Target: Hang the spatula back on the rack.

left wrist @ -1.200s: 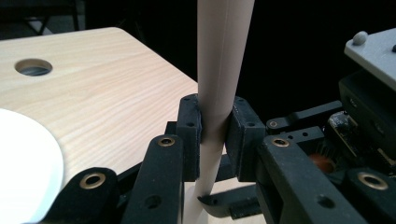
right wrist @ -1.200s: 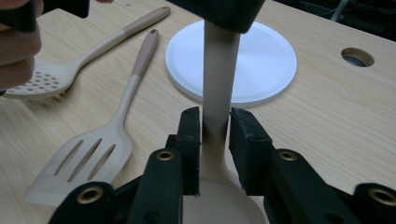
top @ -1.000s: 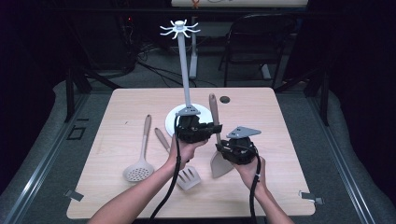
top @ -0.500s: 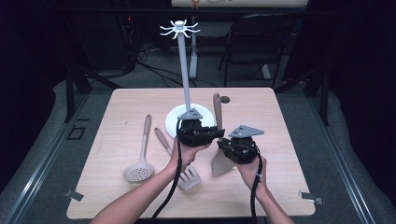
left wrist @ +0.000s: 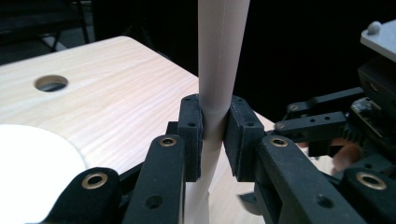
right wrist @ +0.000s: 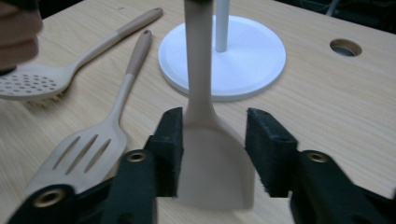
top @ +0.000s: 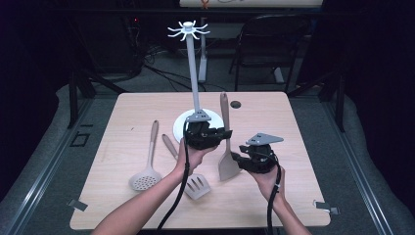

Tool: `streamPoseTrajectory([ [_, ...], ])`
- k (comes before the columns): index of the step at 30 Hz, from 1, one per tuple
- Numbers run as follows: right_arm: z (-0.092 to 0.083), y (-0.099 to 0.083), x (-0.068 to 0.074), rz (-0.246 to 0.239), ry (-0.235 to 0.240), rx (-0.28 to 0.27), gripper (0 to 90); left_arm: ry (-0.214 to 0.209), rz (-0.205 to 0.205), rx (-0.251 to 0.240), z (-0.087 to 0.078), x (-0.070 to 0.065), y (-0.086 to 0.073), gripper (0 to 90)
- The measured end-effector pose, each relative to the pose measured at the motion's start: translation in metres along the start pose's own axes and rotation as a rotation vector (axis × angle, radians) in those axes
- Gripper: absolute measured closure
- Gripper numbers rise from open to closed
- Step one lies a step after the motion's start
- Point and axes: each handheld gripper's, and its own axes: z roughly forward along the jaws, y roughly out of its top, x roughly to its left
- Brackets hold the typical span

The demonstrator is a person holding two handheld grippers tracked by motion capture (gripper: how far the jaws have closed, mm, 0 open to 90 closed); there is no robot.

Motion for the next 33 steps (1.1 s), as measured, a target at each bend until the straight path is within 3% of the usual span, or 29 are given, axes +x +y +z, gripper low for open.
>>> streamPoseTrajectory([
  [7,-0.006,-0.011,-0.011,0.041,-0.018,0.073,28.2,0.034,0.029,-0.007,-0.007,0.007,0.01,77.7],
  [11,-0.008,-0.013,-0.016,0.06,-0.009,0.09,19.3,0.053,0.04,-0.008,-0.011,0.012,0.015,77.7],
  [18,-0.005,-0.017,-0.019,0.072,-0.001,0.116,13.4,0.07,0.05,-0.012,-0.013,0.018,0.023,77.7],
  [24,0.0,-0.018,-0.018,0.05,0.021,0.155,5.2,0.076,0.058,-0.01,-0.014,0.024,0.028,77.7],
  [33,0.003,-0.019,-0.018,0.028,0.034,0.169,3.3,0.102,0.075,-0.01,-0.019,0.031,0.041,77.6],
])
